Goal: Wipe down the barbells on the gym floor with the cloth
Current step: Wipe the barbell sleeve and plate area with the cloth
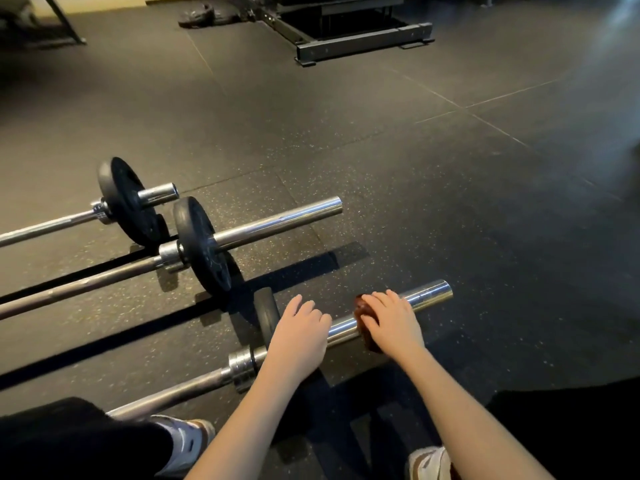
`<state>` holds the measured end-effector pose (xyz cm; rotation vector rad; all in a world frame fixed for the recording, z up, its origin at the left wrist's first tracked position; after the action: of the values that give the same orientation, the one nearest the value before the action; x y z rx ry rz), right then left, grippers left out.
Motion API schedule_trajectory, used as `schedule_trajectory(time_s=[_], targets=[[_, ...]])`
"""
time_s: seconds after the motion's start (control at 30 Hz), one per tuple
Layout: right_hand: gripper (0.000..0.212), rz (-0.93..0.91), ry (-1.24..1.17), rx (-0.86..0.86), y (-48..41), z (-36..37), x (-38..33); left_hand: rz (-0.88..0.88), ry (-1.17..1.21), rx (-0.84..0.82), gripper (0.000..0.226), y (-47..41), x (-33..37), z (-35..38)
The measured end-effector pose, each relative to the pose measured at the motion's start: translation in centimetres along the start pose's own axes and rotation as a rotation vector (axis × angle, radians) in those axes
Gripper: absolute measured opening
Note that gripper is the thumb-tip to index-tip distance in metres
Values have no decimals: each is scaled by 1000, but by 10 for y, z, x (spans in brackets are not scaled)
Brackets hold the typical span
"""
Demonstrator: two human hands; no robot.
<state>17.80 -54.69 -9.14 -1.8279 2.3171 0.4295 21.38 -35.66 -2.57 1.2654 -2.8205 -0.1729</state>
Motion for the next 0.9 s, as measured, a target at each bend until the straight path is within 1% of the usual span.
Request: schedule_trajectory(time_s=[0.07, 0.13, 0.17, 0.2, 0.27, 0.33, 0.37, 0.4, 0.47, 0.53, 0.57, 0.63, 0.7, 0.73, 0.77, 0.83, 0.87, 0.9], targets=[[50, 49, -8, 5, 0, -3, 8, -66, 63, 84, 40, 13, -12, -3], [51, 118, -37, 55, 14, 7, -4, -198, 206, 172, 41, 22, -25, -3], [52, 124, -67, 81, 23, 15, -15, -260, 282, 203, 42, 25, -30, -1], [52, 101, -88, 85, 29, 21, -26, -310, 358, 226, 43, 27, -33, 2], [49, -30, -73, 27, 25, 24, -33, -375, 480, 247, 47, 28, -35, 5], [45, -150, -4, -30, 6, 13, -24, -433, 584, 256, 49, 28, -38, 7], [43, -163, 20, -34, -2, 7, -17, -462, 627, 256, 48, 28, -39, 9], [42, -133, 26, -21, -7, 4, -10, -482, 660, 256, 48, 28, -41, 10], [43, -6, -11, 34, 2, 6, -8, -500, 711, 262, 48, 30, -41, 13], [48, 66, -52, 96, 24, 21, -27, -508, 760, 293, 49, 31, -40, 15], [50, 47, -54, 97, 32, 28, -41, -523, 790, 314, 52, 31, -39, 16], [51, -109, -32, 51, 34, 36, -59, -579, 860, 342, 54, 30, -39, 17], [49, -270, 10, -25, 14, 30, -59, -613, 896, 340, 51, 28, -41, 18], [48, -302, 16, -48, 5, 24, -53, -612, 899, 335, 52, 27, -41, 19], [46, -284, 5, -45, -2, 18, -45, -607, 901, 334, 56, 27, -40, 19], [47, -117, -90, 40, 0, 12, -29, -605, 913, 348, 60, 29, -38, 20], [49, -28, -135, 79, 8, 14, -27, -608, 924, 359, 56, 30, -36, 20], [53, 20, -141, 94, 18, 18, -31, -613, 935, 371, 52, 32, -35, 21]])
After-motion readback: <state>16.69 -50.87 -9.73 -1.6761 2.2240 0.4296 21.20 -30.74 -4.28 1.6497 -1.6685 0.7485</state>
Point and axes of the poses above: each hand's wrist, its own y-axis away from the middle knuckle, its own z-axis out of the palm, x = y × z, the point moved 1 cm from there along -y, towards the middle knuckle, and after that the axes turned 2 degrees about -z, right-handed, at the moved point
